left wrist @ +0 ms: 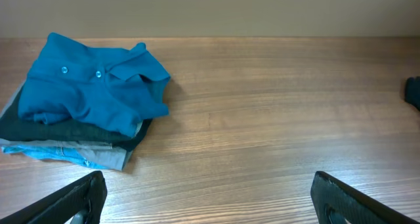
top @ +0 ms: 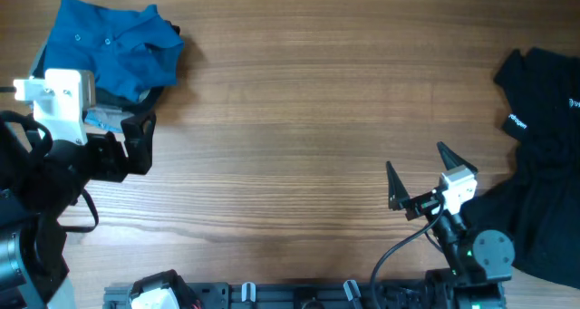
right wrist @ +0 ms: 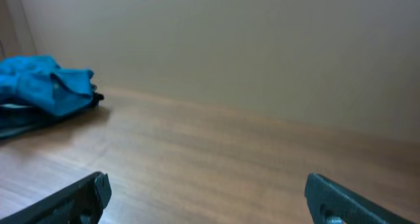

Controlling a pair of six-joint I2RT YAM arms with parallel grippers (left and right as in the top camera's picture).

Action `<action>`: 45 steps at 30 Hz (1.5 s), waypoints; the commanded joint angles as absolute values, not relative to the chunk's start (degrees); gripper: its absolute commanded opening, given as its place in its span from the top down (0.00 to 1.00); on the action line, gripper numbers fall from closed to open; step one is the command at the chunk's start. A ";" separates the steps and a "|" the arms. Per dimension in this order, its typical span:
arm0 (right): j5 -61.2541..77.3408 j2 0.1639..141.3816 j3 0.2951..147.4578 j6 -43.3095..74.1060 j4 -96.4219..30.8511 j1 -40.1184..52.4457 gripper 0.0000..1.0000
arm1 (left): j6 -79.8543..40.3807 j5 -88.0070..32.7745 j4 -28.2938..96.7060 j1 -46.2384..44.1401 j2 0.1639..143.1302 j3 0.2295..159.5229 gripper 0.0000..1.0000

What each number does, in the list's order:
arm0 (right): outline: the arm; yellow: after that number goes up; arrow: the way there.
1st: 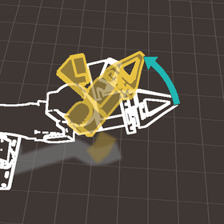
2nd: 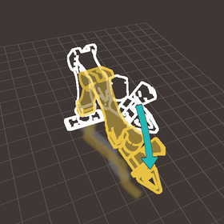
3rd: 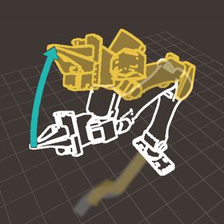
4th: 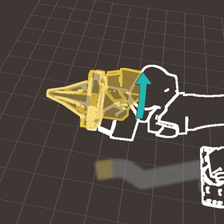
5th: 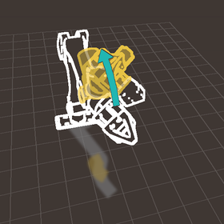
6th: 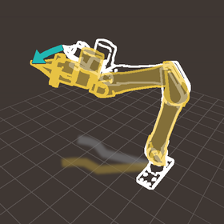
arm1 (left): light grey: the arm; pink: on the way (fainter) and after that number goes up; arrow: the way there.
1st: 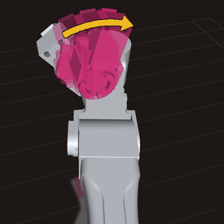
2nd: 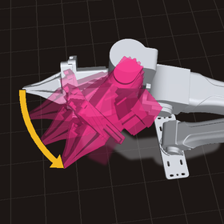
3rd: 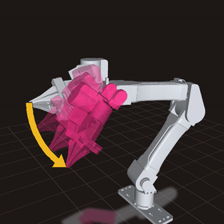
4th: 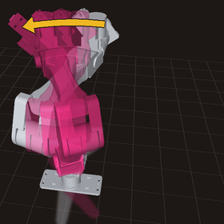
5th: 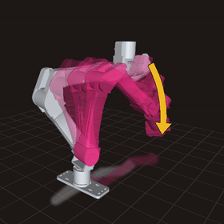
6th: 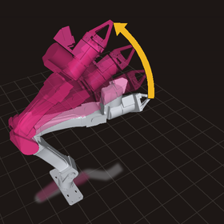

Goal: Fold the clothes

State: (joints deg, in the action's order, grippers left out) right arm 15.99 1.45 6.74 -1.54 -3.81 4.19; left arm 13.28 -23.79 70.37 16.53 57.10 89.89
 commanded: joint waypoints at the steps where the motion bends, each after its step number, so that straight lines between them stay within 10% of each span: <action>1: 15.88 0.14 1.85 1.15 1.69 4.32 0.00 | 14.39 -23.49 70.15 16.23 56.99 89.80 0.00; 45: 15.88 0.27 0.30 1.63 1.43 4.32 0.00 | 14.96 -22.63 62.19 7.05 40.07 73.45 0.00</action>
